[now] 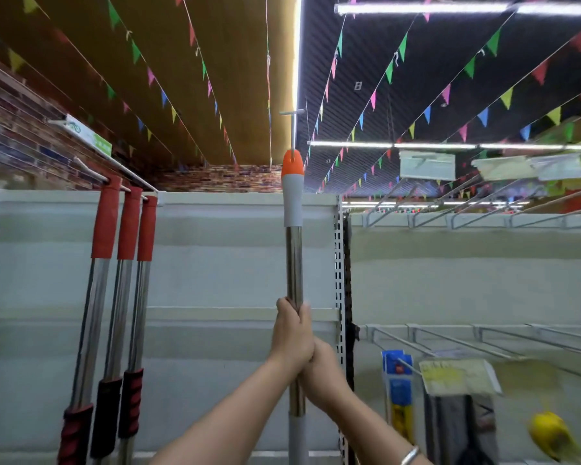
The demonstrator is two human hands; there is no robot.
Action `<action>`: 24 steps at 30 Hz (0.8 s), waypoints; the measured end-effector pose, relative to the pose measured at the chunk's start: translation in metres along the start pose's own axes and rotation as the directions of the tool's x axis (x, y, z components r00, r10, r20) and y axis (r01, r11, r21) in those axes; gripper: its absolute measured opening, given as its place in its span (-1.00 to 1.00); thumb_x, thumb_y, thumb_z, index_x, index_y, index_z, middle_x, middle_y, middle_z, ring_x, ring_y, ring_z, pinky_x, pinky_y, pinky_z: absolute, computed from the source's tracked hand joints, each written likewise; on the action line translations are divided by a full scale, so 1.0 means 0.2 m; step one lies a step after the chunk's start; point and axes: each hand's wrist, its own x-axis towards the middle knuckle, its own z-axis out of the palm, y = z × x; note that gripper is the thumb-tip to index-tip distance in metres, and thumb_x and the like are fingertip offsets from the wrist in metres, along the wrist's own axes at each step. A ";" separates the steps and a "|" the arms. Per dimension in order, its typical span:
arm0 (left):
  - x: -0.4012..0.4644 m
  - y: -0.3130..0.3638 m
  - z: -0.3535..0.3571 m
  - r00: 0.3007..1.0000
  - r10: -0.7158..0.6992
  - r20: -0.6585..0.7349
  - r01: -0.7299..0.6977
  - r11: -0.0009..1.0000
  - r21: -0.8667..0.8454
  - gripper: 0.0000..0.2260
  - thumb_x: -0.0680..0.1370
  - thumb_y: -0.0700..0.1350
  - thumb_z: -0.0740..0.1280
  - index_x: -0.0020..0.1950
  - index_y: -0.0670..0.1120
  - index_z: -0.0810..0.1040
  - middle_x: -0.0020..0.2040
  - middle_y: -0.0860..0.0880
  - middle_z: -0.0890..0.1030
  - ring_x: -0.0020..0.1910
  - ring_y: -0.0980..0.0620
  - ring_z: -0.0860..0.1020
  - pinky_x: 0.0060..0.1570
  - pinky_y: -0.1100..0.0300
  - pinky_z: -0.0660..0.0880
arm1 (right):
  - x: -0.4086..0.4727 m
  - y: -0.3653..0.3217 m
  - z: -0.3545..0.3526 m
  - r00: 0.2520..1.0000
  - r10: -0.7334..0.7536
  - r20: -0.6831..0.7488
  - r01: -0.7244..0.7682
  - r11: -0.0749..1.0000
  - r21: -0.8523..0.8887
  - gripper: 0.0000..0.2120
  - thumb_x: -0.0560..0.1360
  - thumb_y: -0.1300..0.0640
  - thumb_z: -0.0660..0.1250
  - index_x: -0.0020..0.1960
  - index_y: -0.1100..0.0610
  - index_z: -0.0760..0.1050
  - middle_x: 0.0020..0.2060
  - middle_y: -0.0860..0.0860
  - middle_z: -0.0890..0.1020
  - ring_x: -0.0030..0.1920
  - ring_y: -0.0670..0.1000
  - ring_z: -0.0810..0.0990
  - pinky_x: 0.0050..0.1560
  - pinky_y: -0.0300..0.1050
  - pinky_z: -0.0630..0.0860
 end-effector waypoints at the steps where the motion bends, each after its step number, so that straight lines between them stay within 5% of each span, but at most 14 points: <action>1: -0.02 0.03 -0.01 1.000 -0.012 0.000 0.012 1.000 -0.010 -0.79 0.63 -0.02 0.06 -0.08 -0.14 0.20 -0.25 -0.02 0.34 -0.23 -0.02 0.38 -0.29 0.12 0.28 | -0.02 -0.03 -0.01 1.000 0.008 0.012 -0.008 1.000 0.008 -0.85 0.39 0.23 0.17 -0.19 0.23 0.50 -0.34 0.08 0.58 -0.31 -0.03 0.46 -0.33 -0.12 0.36; 9: -0.16 0.18 -0.04 0.997 -0.052 -0.064 0.054 0.998 0.028 -0.75 0.64 0.00 0.06 -0.11 -0.16 0.18 -0.31 -0.02 0.31 -0.35 0.06 0.31 -0.28 0.11 0.25 | -0.20 -0.18 -0.11 0.994 0.014 0.108 -0.011 1.000 -0.026 -0.87 0.45 0.25 0.15 -0.18 0.16 0.47 -0.32 0.03 0.55 -0.33 -0.06 0.42 -0.36 -0.18 0.31; 13: -0.25 0.20 -0.05 0.993 -0.086 -0.087 0.087 0.996 0.007 -0.76 0.64 0.00 0.07 -0.07 -0.17 0.21 -0.26 -0.03 0.37 -0.26 -0.02 0.39 -0.23 0.14 0.25 | -0.28 -0.19 -0.13 0.992 -0.037 0.123 0.049 0.995 -0.092 -0.83 0.47 0.22 0.18 -0.06 0.25 0.51 -0.17 0.16 0.65 -0.12 0.15 0.61 -0.22 -0.05 0.48; 18: -0.34 0.21 -0.08 0.980 -0.119 -0.160 0.114 0.993 -0.040 -0.73 0.59 0.06 0.19 -0.05 -0.15 0.34 -0.24 -0.02 0.46 -0.23 0.00 0.45 -0.25 0.15 0.31 | -0.40 -0.23 -0.13 0.985 -0.052 0.165 0.057 0.998 -0.027 -0.85 0.45 0.22 0.25 -0.02 0.21 0.52 -0.15 0.15 0.66 -0.09 0.15 0.63 -0.06 0.13 0.56; 20: -0.38 0.21 -0.09 0.978 -0.098 -0.183 0.088 0.994 -0.061 -0.73 0.56 0.07 0.25 -0.14 -0.12 0.40 -0.31 0.02 0.45 -0.33 0.09 0.44 -0.37 0.23 0.30 | -0.45 -0.24 -0.14 0.977 -0.058 0.203 0.055 0.998 0.022 -0.86 0.46 0.23 0.28 0.00 0.22 0.51 -0.16 0.12 0.66 -0.11 0.07 0.64 -0.08 0.05 0.60; 24: -0.43 0.23 -0.10 0.966 -0.119 -0.231 0.093 0.989 -0.119 -0.62 0.50 0.07 0.34 -0.41 -0.07 0.33 -0.48 0.01 0.38 -0.50 0.06 0.36 -0.48 0.24 0.27 | -0.53 -0.23 -0.17 0.946 -0.087 0.313 0.030 0.983 0.183 -0.78 0.47 0.39 0.29 0.10 0.23 0.44 -0.22 -0.08 0.57 -0.30 -0.34 0.58 -0.29 -0.44 0.45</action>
